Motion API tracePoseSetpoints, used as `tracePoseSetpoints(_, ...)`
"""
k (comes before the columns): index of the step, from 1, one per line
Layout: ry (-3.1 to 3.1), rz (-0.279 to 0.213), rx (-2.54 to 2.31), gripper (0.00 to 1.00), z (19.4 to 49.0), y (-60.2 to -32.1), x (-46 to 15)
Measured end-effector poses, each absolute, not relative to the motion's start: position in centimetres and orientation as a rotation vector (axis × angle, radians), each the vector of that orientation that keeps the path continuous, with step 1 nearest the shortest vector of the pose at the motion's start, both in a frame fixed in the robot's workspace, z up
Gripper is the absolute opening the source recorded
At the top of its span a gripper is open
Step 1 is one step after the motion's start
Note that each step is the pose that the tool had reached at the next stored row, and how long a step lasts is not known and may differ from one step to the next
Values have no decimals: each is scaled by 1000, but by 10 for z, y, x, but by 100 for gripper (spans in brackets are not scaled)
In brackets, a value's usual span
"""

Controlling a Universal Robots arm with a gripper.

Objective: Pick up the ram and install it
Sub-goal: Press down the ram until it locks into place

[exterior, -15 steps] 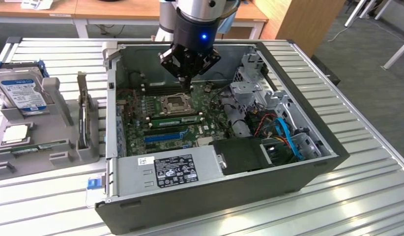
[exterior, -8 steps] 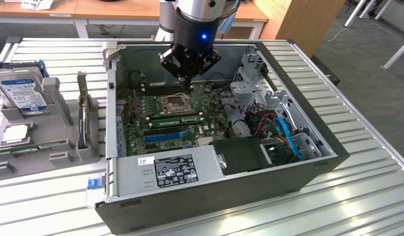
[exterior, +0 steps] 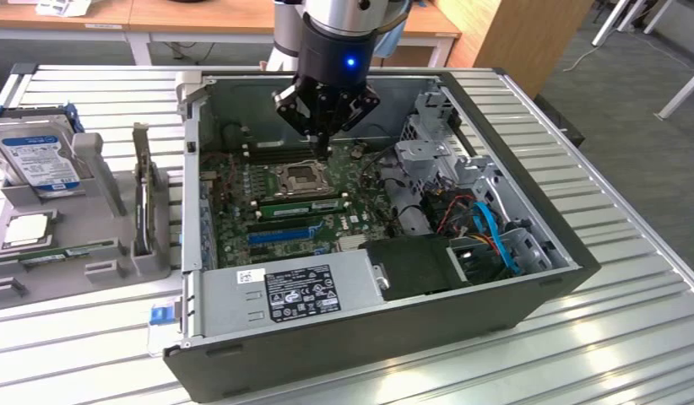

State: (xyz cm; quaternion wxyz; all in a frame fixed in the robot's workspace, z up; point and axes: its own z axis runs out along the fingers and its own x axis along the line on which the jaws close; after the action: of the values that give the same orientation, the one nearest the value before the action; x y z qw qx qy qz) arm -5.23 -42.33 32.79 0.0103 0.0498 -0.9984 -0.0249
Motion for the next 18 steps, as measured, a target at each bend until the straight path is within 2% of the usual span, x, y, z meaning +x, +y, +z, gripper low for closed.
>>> tracePoseSetpoints(13,-3123,-70,-11,10,328,-422,-52)
tracePoseSetpoints(18,-3123,-45,-13,10,328,-416,-52)
